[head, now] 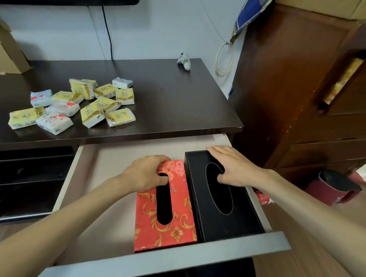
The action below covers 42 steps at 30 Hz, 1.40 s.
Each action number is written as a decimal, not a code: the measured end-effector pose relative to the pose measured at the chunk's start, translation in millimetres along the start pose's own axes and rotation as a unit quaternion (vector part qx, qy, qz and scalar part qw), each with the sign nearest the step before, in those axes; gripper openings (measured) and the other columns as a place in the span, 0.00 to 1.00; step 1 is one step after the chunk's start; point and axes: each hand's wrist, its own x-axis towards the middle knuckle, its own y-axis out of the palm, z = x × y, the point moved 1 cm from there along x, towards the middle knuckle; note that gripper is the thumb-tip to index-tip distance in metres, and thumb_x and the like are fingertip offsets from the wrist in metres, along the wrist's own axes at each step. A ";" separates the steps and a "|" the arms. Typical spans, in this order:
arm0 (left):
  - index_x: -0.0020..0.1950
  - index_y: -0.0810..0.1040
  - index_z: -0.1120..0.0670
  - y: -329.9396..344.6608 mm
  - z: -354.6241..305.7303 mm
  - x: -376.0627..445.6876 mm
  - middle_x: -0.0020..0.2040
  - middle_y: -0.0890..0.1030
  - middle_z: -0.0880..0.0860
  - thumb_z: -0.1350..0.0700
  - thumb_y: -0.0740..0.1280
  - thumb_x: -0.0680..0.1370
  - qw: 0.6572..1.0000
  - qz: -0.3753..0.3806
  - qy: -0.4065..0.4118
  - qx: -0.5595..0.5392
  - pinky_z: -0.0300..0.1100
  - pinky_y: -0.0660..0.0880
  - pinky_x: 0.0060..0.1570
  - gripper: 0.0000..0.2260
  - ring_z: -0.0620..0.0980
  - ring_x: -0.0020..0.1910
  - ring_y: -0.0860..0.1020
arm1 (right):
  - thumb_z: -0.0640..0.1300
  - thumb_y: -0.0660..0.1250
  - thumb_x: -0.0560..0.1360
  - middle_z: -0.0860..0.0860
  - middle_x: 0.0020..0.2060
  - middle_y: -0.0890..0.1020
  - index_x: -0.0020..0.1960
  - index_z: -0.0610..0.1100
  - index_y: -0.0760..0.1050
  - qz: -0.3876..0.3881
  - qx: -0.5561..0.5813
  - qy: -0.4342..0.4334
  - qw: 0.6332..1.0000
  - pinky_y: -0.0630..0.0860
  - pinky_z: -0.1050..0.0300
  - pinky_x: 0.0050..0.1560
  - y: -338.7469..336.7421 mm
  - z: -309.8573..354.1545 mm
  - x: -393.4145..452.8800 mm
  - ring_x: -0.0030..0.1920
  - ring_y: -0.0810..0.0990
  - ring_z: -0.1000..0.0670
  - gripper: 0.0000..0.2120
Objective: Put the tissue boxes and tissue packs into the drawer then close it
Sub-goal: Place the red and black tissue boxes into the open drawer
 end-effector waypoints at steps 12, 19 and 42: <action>0.52 0.79 0.49 16.2 -2.9 1.2 0.46 0.83 0.46 0.48 0.70 0.77 0.994 -0.090 0.051 0.023 0.45 0.70 0.41 0.07 0.52 0.47 0.81 | 0.43 0.73 0.70 0.46 0.81 0.62 0.83 0.43 0.56 -0.037 0.027 -0.013 0.999 0.52 0.51 0.79 16.8 -9.8 0.4 0.81 0.56 0.45 0.46; 0.52 0.78 0.50 20.5 -8.3 -5.3 0.47 0.83 0.47 0.49 0.69 0.78 0.994 -0.089 0.059 0.030 0.43 0.68 0.43 0.07 0.51 0.46 0.80 | 0.42 0.71 0.68 0.49 0.77 0.68 0.80 0.45 0.60 -0.061 0.026 -0.013 0.998 0.58 0.50 0.77 21.3 -11.0 -1.6 0.78 0.62 0.45 0.42; 0.54 0.84 0.45 -88.2 61.2 -47.9 0.46 0.85 0.39 0.55 0.67 0.79 0.963 -0.204 -0.009 -0.175 0.38 0.78 0.52 0.09 0.36 0.48 0.82 | 0.36 0.65 0.74 0.58 0.47 0.88 0.55 0.53 0.85 -0.183 0.332 -0.049 0.924 0.80 0.50 0.59 -61.9 93.4 67.8 0.51 0.84 0.59 0.17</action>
